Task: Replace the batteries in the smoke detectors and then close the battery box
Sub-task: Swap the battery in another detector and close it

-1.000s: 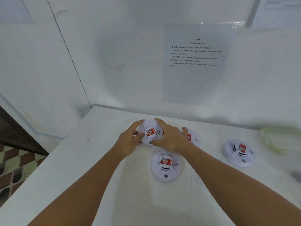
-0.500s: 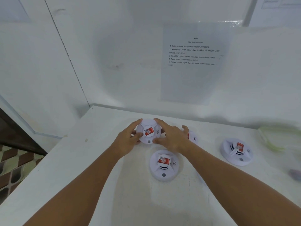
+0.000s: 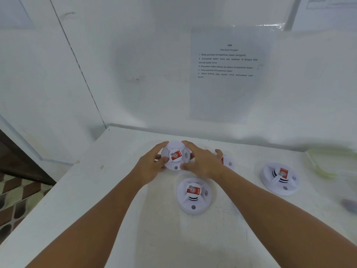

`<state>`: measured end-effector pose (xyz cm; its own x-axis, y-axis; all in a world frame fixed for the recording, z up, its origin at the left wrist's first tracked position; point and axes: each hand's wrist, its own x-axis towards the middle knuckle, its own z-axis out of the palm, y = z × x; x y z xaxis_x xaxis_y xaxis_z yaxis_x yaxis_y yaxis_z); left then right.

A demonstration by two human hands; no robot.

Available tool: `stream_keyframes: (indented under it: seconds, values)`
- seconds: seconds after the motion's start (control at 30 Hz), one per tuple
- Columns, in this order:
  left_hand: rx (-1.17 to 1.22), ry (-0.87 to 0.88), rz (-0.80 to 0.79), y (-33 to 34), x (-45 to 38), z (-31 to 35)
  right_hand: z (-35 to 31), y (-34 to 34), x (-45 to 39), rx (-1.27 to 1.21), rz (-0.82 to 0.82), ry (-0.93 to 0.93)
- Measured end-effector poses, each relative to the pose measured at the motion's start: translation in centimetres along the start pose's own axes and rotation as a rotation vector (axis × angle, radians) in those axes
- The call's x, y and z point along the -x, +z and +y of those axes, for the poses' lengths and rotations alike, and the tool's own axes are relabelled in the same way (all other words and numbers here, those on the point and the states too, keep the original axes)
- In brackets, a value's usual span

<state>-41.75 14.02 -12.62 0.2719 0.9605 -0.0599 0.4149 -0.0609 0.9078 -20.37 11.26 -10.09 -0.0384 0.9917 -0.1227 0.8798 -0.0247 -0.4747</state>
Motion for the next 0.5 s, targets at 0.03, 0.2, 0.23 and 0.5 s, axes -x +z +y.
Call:
stream_keyframes:
  seconds: [0.03, 0.2, 0.23, 0.5]
  values:
    - [0.002, 0.001, -0.001, 0.01, 0.01, 0.00, 0.00, 0.01, 0.00, 0.000, -0.001, 0.000]
    - [0.014, -0.004, 0.000, -0.02, 0.00, -0.06, -0.06, -0.01, 0.02, -0.010, -0.005, 0.006]
    - [0.017, -0.005, -0.001, -0.02, 0.00, -0.03, -0.08, -0.01, 0.02, -0.009, -0.007, 0.008]
    - [0.028, -0.016, -0.001, 0.02, -0.01, 0.09, -0.21, -0.18, 0.02, -0.010, -0.019, 0.015]
